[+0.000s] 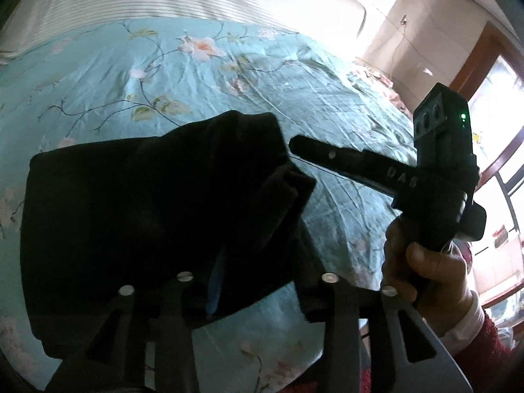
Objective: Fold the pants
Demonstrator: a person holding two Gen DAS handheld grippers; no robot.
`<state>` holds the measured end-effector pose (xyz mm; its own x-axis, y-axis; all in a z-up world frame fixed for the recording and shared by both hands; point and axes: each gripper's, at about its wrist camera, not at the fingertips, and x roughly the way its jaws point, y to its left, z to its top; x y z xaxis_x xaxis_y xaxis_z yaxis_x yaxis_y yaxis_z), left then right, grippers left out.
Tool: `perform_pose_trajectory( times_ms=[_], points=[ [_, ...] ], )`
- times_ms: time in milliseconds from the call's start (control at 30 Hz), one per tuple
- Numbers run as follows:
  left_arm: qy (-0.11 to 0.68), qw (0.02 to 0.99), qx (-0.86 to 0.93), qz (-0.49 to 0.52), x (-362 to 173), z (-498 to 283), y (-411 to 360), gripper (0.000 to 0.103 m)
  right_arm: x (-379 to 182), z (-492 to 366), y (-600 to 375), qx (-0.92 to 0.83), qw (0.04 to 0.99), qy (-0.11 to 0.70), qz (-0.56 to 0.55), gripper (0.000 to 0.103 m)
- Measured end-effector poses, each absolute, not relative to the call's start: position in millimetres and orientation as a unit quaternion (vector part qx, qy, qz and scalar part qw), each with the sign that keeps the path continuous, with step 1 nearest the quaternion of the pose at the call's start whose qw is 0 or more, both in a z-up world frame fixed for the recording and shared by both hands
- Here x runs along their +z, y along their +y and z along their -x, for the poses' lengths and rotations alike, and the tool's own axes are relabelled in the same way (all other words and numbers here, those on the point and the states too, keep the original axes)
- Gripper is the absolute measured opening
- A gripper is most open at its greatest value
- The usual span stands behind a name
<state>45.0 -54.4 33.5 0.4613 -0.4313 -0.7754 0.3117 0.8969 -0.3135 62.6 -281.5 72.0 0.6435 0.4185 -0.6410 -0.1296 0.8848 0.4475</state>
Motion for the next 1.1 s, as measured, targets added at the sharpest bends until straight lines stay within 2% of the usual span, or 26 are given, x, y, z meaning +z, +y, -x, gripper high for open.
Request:
perform_pose_trajectory(
  times_ms=[33,100,567,733,900,1100],
  points=[
    [0.471,0.851,-0.223,0.066,34.1,-43.3,-54.5,0.047,75.1,-59.7,-284.9,0.143,0.89,0.39,-0.188,0.043],
    [0.473,0.846,-0.234,0.071,34.4,-40.7,-54.6,0.048,81.0,-53.3,-287.4,0.13,0.896,0.378,-0.193,0.061],
    [0.454,0.859,-0.198,0.131,55.1,-32.7,4.9,0.054,98.1,-47.1,-245.2,0.117,0.9,0.39,-0.156,0.068],
    [0.444,0.866,-0.162,0.162,57.8,-37.3,41.9,0.064,95.7,-49.7,-234.7,0.104,0.898,0.401,-0.149,0.072],
    [0.447,0.861,-0.137,0.201,48.5,-45.6,77.0,0.065,93.4,-52.4,-231.4,0.085,0.894,0.413,-0.151,0.076],
    [0.443,0.861,-0.123,0.216,46.4,-49.3,95.1,0.067,90.2,-52.7,-223.1,0.078,0.89,0.426,-0.143,0.076]
  ],
)
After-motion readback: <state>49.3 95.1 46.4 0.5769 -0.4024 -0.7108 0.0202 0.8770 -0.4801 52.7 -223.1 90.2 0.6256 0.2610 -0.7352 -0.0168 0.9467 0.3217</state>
